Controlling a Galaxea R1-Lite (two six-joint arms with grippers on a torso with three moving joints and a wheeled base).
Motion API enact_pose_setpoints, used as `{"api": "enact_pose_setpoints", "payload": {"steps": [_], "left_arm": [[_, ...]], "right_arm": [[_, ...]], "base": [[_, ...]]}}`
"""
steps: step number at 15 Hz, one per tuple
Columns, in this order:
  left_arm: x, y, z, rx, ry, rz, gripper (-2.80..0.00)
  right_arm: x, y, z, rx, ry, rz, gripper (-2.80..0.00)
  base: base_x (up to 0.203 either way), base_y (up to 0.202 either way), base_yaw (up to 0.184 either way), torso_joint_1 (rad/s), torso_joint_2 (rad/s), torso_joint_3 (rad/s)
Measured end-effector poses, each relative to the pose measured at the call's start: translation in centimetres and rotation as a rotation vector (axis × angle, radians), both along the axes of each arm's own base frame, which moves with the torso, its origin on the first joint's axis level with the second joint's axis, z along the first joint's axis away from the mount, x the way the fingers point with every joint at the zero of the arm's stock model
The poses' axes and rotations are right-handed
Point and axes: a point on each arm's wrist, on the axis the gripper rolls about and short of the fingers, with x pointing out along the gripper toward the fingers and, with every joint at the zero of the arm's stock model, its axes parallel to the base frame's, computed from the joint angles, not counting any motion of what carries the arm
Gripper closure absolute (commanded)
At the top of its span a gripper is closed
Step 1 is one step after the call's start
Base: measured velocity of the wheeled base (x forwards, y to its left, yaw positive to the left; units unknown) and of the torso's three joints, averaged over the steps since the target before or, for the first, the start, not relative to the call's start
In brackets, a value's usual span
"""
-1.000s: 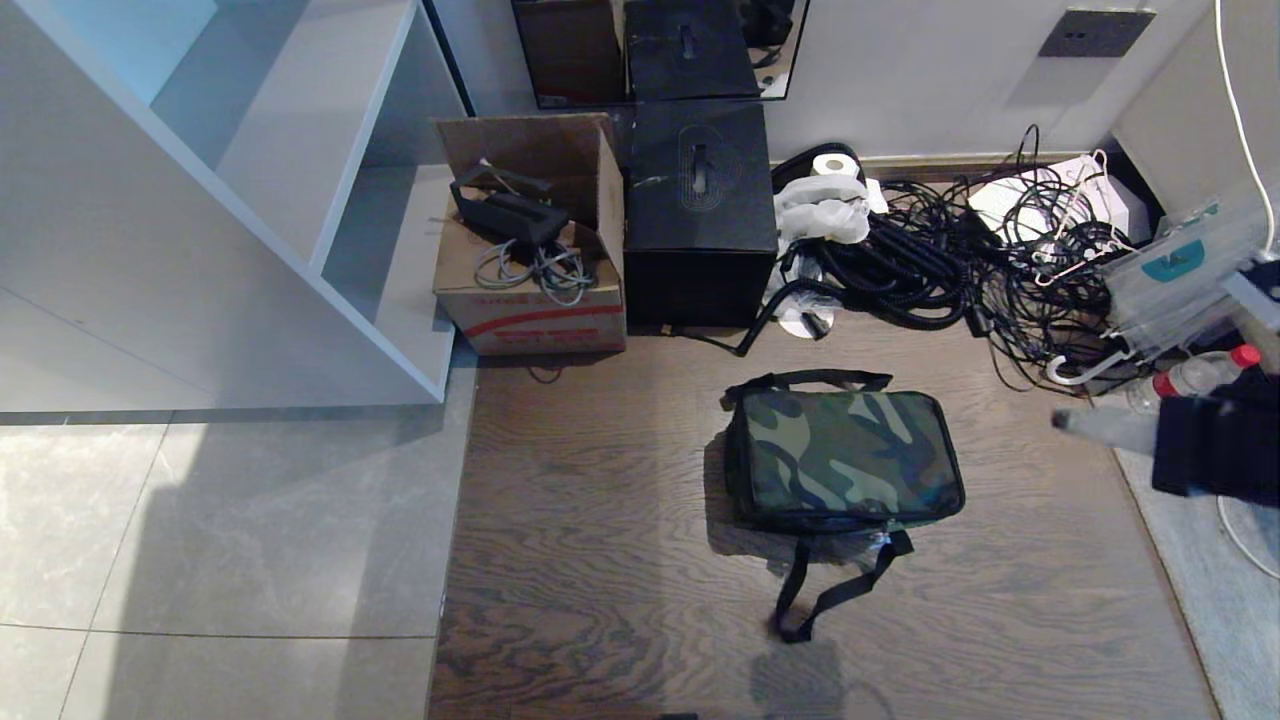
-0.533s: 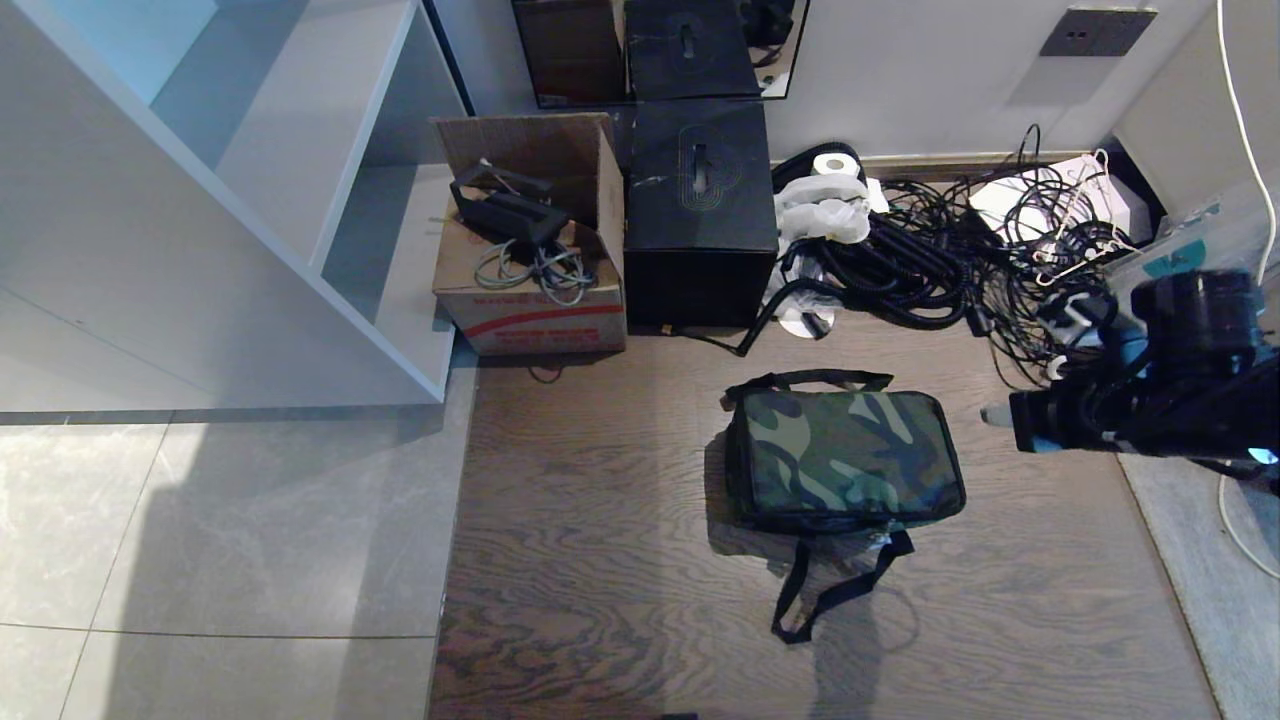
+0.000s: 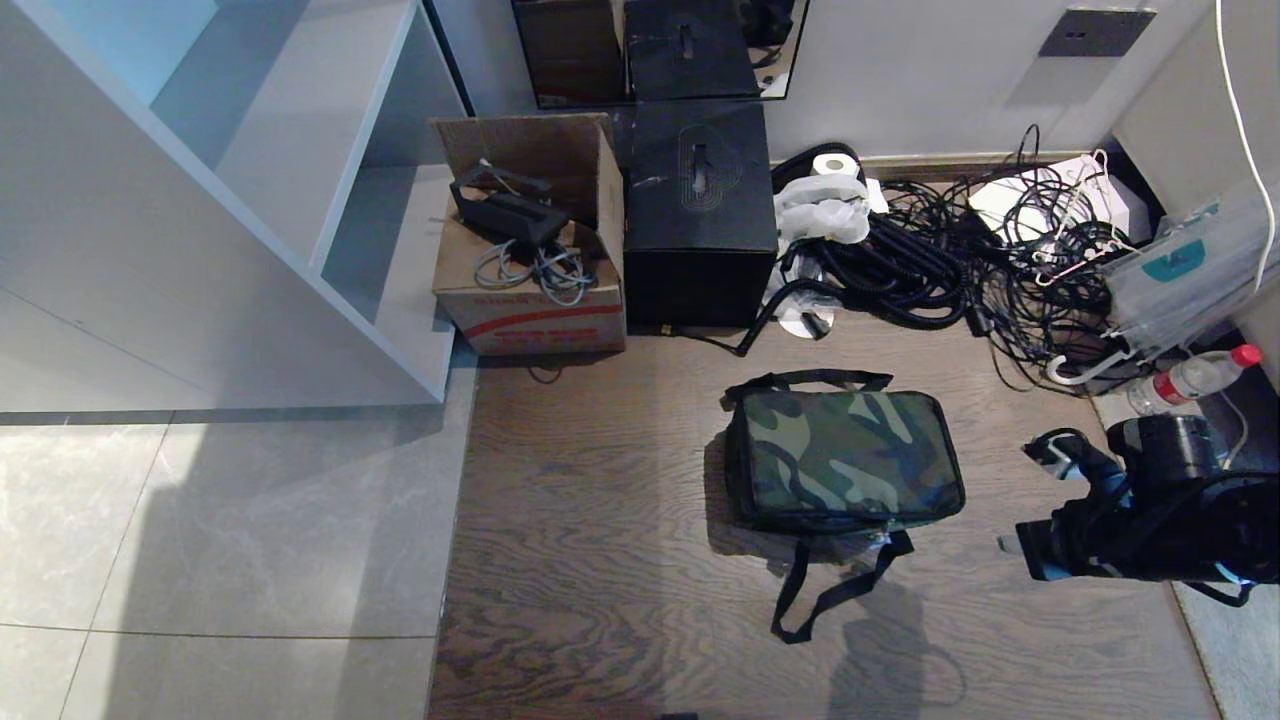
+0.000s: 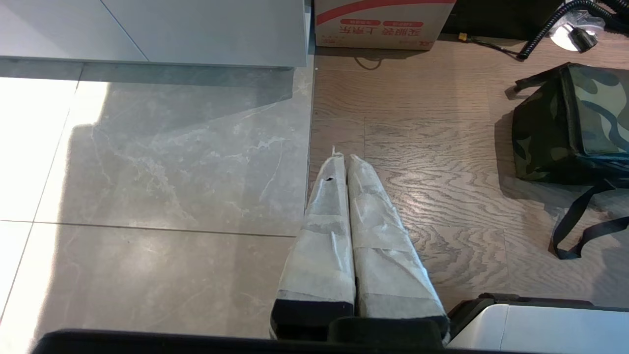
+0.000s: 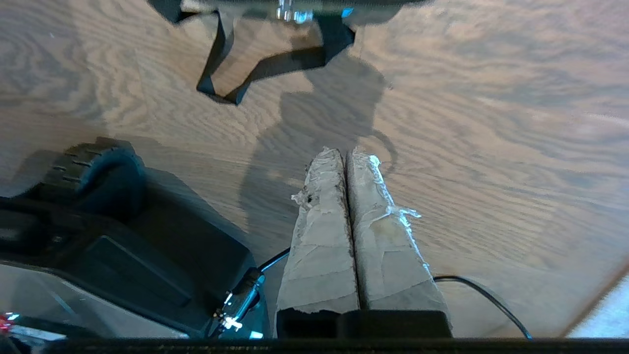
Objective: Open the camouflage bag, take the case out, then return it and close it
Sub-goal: Open the top of the storage box
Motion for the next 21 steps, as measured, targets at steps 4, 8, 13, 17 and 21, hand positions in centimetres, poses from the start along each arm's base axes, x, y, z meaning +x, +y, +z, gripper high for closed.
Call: {"api": "enact_pose_setpoints", "payload": {"steps": [4,8,13,17,21], "left_arm": [[0.0,0.0,0.0,0.0,0.0,0.0,0.0],[0.0,0.0,0.0,0.0,0.0,0.0,0.0],[0.0,0.0,0.0,0.0,0.0,0.0,0.0],[0.0,0.0,0.0,0.0,0.0,0.0,0.0],[0.0,0.0,0.0,0.0,0.0,0.0,0.0]], "right_arm": [[0.0,1.0,-1.7,0.033,0.002,0.048,-2.8],[1.1,3.3,-2.2,0.065,-0.054,0.083,-2.8],[2.2,5.3,-3.9,0.077,-0.108,0.118,-2.8],[3.5,5.7,-6.2,0.043,-0.15,0.095,-2.8],[4.7,5.7,-8.8,0.035,-0.155,0.056,-2.8]], "base": [[0.0,0.0,0.0,0.0,0.0,0.0],[0.0,0.0,0.0,0.0,0.0,0.0],[0.0,0.0,0.0,0.0,0.0,0.0],[0.0,0.0,0.0,0.0,0.0,0.0],[0.0,0.0,0.0,0.0,0.0,0.0]]}}
